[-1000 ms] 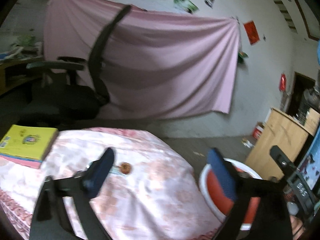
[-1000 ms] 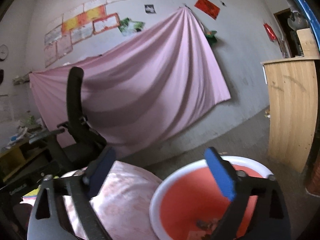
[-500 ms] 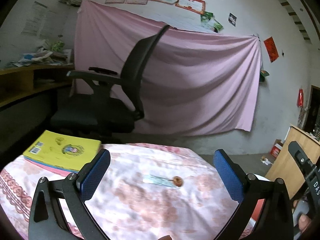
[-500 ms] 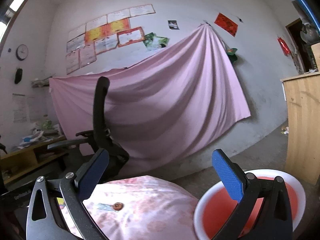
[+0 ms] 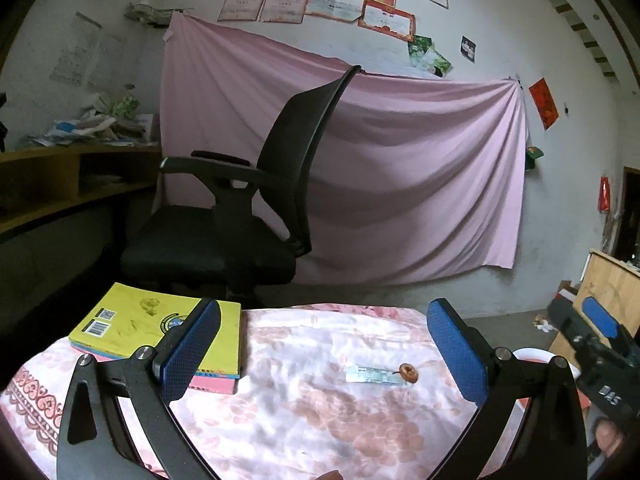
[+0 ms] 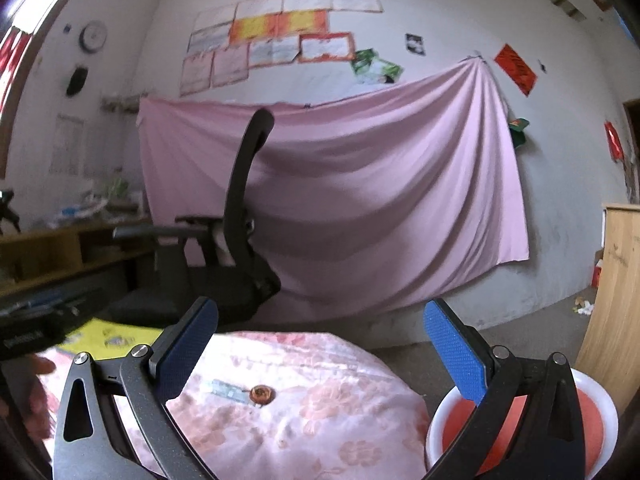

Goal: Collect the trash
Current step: 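Move both tools back toward the brown cap and paper strip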

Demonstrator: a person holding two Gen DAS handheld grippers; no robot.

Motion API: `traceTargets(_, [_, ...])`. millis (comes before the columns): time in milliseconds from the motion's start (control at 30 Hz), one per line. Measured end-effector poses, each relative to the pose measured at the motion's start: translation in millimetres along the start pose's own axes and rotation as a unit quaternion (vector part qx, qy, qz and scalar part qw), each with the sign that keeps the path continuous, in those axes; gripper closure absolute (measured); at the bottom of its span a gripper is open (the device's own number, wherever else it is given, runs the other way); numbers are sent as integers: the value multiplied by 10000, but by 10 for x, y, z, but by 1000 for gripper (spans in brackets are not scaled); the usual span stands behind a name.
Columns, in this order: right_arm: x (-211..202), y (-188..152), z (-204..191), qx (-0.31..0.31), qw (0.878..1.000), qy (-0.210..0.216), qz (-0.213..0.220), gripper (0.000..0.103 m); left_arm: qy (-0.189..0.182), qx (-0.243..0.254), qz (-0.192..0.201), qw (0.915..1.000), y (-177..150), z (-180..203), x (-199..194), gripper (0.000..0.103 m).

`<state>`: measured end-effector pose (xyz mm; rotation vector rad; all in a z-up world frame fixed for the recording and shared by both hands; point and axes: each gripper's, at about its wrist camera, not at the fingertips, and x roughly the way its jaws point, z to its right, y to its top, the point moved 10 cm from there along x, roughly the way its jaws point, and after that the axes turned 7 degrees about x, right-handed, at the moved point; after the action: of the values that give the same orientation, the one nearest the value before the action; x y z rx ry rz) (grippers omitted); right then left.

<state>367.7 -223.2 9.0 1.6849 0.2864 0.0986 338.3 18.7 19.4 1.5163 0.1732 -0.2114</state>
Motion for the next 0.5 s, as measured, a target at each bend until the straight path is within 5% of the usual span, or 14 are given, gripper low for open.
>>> traceTargets(133, [185,-105,-44,-238,9993,-51,-284,0,-17,25,-48,10000,-14,-92,65,2])
traceTargets(267, [476,-305,-94,-360,9942,-46,-1012,0,56,202,-180,9996,-35,-151,200,2])
traceTargets(500, [930,-793,-206,-715,9689,-55,-2367,6,-48,-68,-1085,9941,-345,-301,556,3])
